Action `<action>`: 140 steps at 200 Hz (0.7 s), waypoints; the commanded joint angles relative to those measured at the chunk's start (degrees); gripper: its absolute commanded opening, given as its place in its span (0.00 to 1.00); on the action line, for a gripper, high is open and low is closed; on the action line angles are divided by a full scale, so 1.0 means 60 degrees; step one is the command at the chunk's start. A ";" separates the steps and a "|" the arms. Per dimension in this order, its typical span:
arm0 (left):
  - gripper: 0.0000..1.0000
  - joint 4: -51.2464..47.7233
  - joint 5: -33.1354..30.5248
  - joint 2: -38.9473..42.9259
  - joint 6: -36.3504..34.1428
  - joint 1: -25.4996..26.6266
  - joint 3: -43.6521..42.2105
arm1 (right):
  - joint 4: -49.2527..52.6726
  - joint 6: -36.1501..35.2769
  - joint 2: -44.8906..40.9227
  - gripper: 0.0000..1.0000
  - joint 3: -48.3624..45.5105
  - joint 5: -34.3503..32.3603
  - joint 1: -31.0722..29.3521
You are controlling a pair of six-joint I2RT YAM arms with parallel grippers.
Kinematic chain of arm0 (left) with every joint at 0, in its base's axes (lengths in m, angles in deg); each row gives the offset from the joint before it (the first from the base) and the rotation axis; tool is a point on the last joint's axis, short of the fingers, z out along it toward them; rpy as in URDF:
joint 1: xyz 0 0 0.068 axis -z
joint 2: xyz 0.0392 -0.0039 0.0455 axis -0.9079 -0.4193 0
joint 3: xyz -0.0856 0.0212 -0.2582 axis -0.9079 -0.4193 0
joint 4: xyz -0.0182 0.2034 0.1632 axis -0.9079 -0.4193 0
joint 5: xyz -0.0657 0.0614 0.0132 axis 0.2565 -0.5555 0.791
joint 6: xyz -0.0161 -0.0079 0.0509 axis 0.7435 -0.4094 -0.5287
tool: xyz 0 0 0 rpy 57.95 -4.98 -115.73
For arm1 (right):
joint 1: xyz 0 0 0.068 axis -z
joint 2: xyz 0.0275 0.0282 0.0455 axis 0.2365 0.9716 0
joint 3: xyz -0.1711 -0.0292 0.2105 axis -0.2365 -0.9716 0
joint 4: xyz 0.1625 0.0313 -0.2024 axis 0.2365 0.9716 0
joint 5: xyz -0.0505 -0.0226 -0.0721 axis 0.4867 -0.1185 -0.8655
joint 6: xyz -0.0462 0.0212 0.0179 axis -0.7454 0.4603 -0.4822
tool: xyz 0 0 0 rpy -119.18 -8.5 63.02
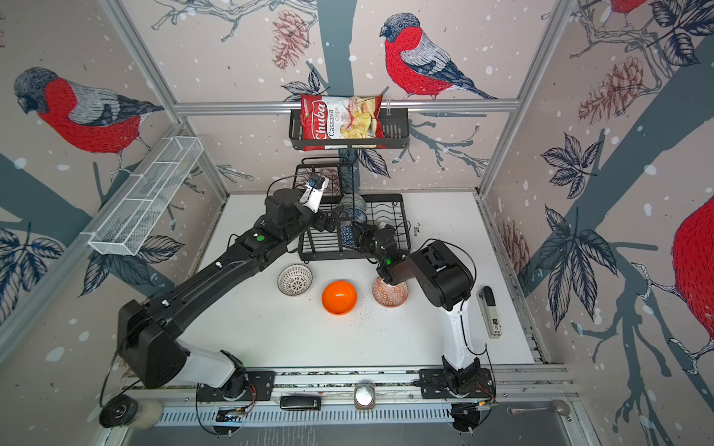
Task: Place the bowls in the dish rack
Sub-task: 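Set the bowl upright in the rack and open the right gripper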
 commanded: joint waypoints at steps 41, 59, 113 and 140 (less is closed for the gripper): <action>0.98 0.0484 -0.0081 0.0139 0.0114 -0.0019 -0.0023 | 0.0444 -0.0238 -0.0330 0.32 -0.0047 0.0156 0.0027; 0.98 0.0482 -0.0082 0.0126 0.0110 -0.0014 -0.0024 | 0.0478 -0.0307 -0.0449 0.34 -0.0092 0.0155 0.0060; 0.98 0.0475 -0.0132 0.0163 0.0110 -0.0030 -0.0017 | 0.0917 -0.0637 -0.0932 0.38 -0.0155 0.0111 0.0129; 0.98 0.0477 -0.0141 0.0189 0.0125 -0.0027 -0.0018 | 0.0995 -0.0703 -0.1156 0.41 -0.0282 0.0079 0.0147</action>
